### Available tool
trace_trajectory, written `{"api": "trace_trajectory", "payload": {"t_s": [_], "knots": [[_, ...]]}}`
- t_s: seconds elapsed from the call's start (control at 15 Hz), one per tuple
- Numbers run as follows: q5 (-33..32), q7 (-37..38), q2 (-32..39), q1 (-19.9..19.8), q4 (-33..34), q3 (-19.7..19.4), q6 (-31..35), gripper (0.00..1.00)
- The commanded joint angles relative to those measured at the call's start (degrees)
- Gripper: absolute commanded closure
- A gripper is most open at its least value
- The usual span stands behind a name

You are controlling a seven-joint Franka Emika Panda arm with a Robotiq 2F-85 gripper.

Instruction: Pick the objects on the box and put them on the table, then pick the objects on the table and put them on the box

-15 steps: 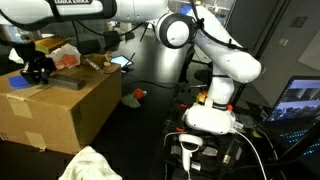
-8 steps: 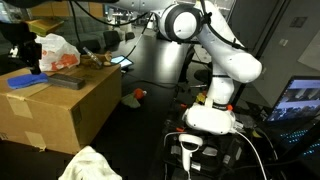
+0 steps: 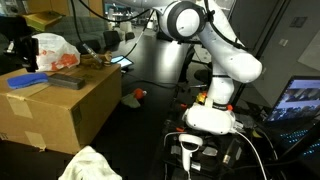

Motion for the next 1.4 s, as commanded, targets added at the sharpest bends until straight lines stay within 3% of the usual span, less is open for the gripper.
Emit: {"api": "trace_trajectory", "payload": {"t_s": [0.0, 0.4, 0.8, 1.33], "knots": [[0.3, 0.5, 0.5, -1.1, -0.8, -0.3, -0.6, 0.45], [1.7, 0.3, 1.0, -4.9, -2.1, 0.3, -0.3, 0.0], [4.1, -0.1, 1.0, -7.4, -2.2, 1.6, -0.6, 0.0], [6.8, -0.4, 0.4, -7.0, -3.1, 4.6, -1.5, 0.0]]}}
